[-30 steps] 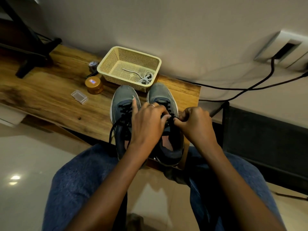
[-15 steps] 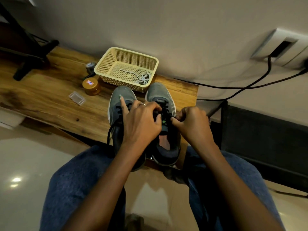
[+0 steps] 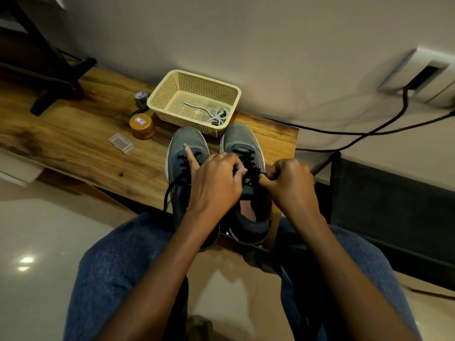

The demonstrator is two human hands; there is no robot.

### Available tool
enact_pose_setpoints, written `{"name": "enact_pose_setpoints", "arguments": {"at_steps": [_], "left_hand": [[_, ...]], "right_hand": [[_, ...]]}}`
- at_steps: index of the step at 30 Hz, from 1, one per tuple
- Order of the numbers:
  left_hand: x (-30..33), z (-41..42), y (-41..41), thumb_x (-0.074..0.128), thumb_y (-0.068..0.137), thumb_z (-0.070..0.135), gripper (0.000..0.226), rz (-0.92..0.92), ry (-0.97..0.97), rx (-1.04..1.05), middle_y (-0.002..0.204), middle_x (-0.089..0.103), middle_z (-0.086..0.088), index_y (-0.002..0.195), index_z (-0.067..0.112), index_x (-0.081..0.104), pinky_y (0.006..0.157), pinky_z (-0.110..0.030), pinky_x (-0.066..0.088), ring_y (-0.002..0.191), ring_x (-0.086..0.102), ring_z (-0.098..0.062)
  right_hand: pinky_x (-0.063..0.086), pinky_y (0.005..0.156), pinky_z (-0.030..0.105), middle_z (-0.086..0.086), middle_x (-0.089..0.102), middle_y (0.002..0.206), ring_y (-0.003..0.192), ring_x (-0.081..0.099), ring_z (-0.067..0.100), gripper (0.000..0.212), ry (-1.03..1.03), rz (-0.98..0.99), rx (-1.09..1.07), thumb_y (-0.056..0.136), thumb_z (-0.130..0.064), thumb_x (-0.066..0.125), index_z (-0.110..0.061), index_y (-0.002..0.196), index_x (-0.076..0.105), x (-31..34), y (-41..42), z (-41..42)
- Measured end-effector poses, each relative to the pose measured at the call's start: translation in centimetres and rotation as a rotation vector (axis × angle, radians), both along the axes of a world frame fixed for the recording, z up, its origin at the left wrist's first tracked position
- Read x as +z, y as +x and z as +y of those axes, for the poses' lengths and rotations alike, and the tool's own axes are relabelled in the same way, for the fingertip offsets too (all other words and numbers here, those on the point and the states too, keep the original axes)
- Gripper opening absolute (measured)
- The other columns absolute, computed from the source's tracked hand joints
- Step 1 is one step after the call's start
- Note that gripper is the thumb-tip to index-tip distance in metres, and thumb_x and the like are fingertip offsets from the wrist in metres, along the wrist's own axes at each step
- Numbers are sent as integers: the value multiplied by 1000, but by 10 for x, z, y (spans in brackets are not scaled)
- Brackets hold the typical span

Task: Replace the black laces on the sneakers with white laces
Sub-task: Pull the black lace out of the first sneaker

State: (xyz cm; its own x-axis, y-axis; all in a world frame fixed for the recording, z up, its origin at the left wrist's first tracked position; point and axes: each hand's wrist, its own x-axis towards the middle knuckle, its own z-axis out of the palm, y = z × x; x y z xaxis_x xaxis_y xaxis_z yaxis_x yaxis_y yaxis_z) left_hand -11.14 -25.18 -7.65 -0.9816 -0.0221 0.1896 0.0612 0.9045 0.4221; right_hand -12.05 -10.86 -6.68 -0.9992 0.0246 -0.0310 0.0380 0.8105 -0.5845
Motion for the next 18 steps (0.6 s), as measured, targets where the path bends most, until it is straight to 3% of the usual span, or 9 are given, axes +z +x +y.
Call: {"name": "enact_pose_setpoints", "arguments": {"at_steps": [6,11,15,18], "left_hand": [[-2,-8,1,54,91,29,6,-61,29,67,84,60,11,88,27,58,115,-58,-5,100,59,-17],[-5,8,0,58,88,48,25,-5,-58,-54,107,66,11,104,30,63,117,-48,-7,109,56,-12],[-7,10,0,62,88,37,15,71,-80,-61,93,68,7,91,23,66,119,-48,-2,96,61,-15],[-4,9,1,62,88,33,11,79,-49,-55,91,67,7,88,22,65,116,-50,-9,95,61,-16]], "right_hand": [[36,55,27,3,50,59,63,56,24,37,25,-11,14,83,-21,69,-15,57,44,-2,-2,0],[29,45,26,-1,42,53,57,48,20,42,39,13,30,82,-22,68,-19,54,37,-2,-2,0],[30,46,26,-2,41,52,56,47,19,43,38,16,44,81,-22,70,-18,52,38,-2,-2,-1],[30,46,26,-3,41,52,54,44,16,42,28,9,22,81,-23,69,-18,53,39,-3,-3,0]]}}
